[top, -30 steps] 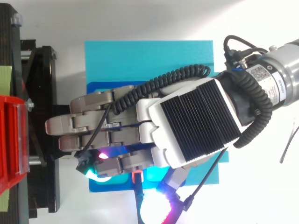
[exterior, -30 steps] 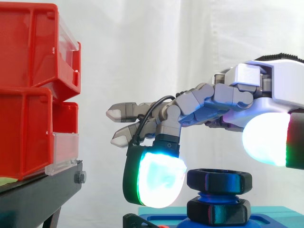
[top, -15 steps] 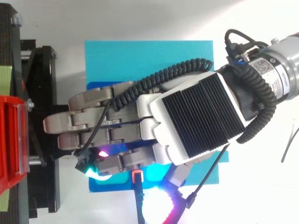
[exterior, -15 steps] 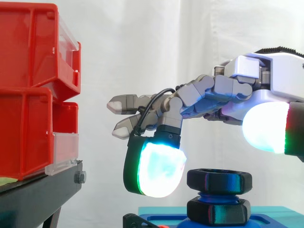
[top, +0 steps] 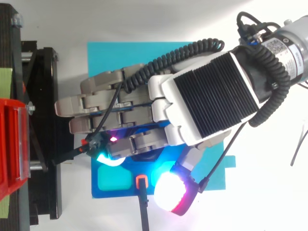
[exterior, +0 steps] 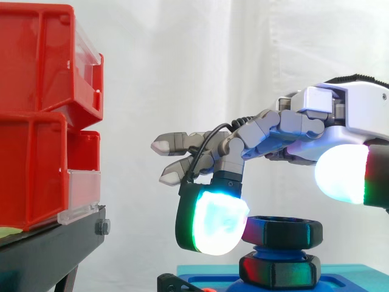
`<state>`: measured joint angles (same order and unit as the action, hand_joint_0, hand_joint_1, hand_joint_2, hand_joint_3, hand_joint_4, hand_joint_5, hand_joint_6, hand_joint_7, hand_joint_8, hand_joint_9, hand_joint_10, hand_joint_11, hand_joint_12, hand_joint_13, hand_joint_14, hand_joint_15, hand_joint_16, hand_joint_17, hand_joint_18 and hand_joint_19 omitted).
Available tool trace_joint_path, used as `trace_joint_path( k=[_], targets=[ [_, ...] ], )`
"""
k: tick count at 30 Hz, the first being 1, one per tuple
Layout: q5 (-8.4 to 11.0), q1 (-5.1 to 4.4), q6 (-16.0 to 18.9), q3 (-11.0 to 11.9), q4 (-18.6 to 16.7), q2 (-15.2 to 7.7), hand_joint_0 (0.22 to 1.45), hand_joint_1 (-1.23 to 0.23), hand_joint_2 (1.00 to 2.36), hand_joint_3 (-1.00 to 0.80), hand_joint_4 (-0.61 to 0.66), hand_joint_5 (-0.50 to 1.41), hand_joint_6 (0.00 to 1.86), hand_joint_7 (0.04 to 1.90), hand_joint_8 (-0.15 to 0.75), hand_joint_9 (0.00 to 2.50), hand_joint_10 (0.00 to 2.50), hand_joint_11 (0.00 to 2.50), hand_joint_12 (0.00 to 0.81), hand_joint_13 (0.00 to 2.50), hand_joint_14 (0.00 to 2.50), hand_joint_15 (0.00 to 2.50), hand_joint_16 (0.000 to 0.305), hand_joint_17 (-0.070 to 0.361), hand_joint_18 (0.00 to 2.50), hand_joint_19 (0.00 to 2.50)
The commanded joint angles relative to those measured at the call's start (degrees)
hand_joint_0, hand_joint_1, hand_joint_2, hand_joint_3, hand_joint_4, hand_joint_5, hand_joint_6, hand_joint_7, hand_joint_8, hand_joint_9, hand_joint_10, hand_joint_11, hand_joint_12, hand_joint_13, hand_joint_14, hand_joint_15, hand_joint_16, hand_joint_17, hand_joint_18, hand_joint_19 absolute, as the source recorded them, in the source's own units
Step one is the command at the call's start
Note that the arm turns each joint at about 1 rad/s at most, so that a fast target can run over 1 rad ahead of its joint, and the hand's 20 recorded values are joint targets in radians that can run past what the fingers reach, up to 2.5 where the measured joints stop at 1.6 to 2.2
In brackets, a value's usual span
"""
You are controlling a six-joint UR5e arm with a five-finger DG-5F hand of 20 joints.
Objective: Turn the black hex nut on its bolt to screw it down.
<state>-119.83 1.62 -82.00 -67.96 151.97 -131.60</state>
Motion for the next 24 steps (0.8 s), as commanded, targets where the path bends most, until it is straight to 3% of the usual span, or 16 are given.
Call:
trace_joint_path(
  k=[1, 7, 14, 24],
  targets=[
    [-0.75, 0.58, 0.0, 0.02, -0.18, -0.06, 0.5, -0.26, 1.0, -0.5, 0.34, -0.11, 0.78, 0.7, 0.326, 0.39, 0.0, 0.08, 0.348, 0.2, 0.0, 0.04, 0.056, 0.125, 0.19, 0.45],
    [-2.16, 2.16, 0.0, -0.07, -0.18, -0.06, 0.5, -0.26, 1.0, -0.5, 0.34, -0.11, 0.78, 0.7, 0.326, 0.39, 0.0, 0.08, 0.348, 0.2, 0.0, 0.04, 0.055, 0.124, 0.19, 0.45],
    [-3.13, 3.04, 0.0, 0.02, -0.71, -0.06, 0.5, -0.26, 1.0, -0.5, 0.35, -0.11, 0.78, 0.7, 0.328, 0.39, 0.0, 0.08, 0.348, 0.2, 0.0, 0.04, 0.055, 0.125, 0.2, 0.46],
    [-6.55, 5.68, 0.18, 0.02, -3.26, -0.06, 0.5, -0.26, 1.0, -0.5, 0.34, -0.11, 0.78, 0.71, 0.326, 0.39, 0.0, 0.08, 0.349, 0.21, 0.0, 0.04, 0.056, 0.125, 0.2, 0.46]
  ],
)
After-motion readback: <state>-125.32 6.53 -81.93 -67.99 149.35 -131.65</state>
